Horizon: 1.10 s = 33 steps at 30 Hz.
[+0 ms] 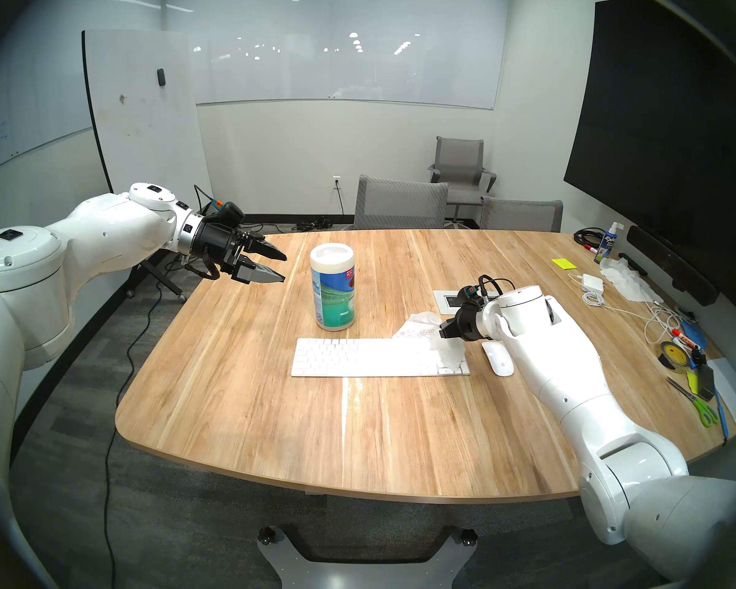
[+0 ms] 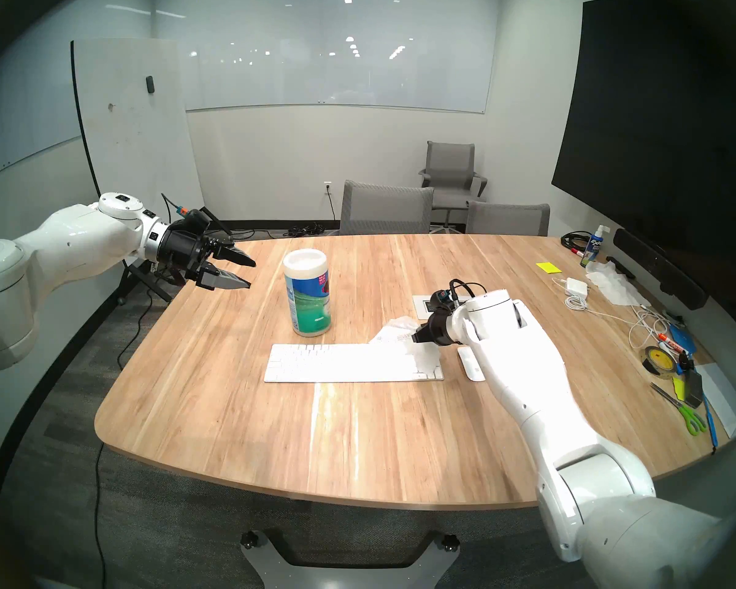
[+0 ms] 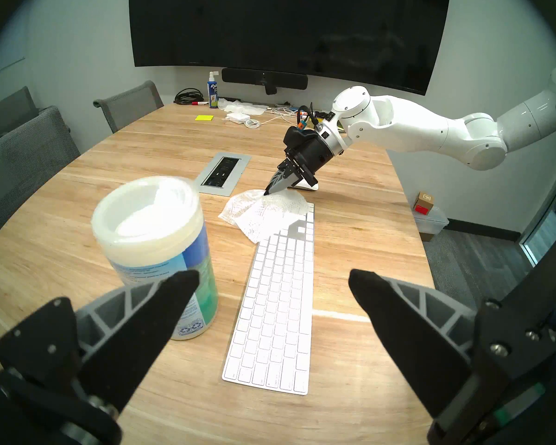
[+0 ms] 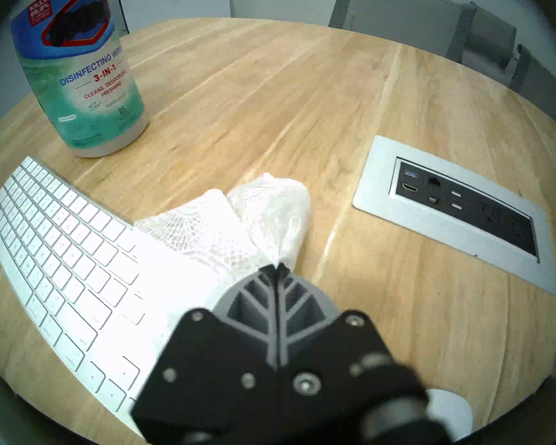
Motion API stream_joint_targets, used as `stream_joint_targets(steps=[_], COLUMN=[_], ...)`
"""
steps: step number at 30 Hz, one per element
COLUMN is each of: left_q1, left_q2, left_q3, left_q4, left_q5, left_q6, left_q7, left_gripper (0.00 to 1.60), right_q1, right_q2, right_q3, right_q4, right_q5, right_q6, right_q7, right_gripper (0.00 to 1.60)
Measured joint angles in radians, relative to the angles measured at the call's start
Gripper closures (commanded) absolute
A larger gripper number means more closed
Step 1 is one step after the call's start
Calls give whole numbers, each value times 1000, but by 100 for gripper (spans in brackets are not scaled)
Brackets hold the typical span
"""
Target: Wipe the keyboards and mice with a disinfecting wipe, then set the wipe down
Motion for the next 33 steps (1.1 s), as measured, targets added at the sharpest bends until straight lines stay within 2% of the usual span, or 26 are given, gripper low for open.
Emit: stream_joint_targets(steps=[16,27,33], left_q1=[0,0,0], left_q2=[0,0,0], left_q3=[0,0,0], left_q4=[0,0,0], left_q5=[0,0,0], left_q6=[0,0,0], left_q7=[0,0,0], left_gripper=[0,0,0], right_q1=[38,86,101], right_q2=[40,59,78], right_q3=[30,51,62], right_q4=[69,185,213], right_q5=[-1,-17,-20], right_q6=[-31,-70,-86], right_q7=[25,8,19], right_gripper=[160,160,160])
